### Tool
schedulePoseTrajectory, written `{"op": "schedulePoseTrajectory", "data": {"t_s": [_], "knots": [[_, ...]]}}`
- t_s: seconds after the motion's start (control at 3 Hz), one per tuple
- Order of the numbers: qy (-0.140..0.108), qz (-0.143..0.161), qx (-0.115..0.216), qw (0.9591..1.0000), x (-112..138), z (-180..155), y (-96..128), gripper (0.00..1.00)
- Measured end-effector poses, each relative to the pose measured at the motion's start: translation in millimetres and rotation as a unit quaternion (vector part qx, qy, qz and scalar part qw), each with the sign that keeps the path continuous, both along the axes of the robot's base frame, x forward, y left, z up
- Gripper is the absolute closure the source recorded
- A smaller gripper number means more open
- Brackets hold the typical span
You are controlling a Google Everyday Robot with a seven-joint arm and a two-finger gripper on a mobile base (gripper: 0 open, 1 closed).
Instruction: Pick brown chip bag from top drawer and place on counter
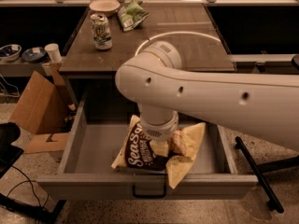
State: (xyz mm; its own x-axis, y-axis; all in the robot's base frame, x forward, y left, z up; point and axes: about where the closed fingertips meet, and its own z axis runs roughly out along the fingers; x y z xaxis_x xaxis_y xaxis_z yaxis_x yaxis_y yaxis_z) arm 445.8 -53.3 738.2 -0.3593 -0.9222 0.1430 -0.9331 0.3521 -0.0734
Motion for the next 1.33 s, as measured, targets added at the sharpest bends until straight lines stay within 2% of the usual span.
{"op": "schedulePoseTrajectory", "data": {"t_s": [0.33, 0.67, 1.0, 1.33], "knots": [[-0.046, -0.04, -0.035, 0.9975, -36.2, 93.0, -37.8, 1.0], [-0.115, -0.057, -0.039, 0.991, -32.1, 201.5, -78.9, 1.0], [-0.174, -0.039, -0.016, 0.9838, -6.1, 272.1, -95.2, 1.0], [-0.23, -0.034, 0.02, 0.9724, 1.7, 316.3, -86.5, 1.0]]}}
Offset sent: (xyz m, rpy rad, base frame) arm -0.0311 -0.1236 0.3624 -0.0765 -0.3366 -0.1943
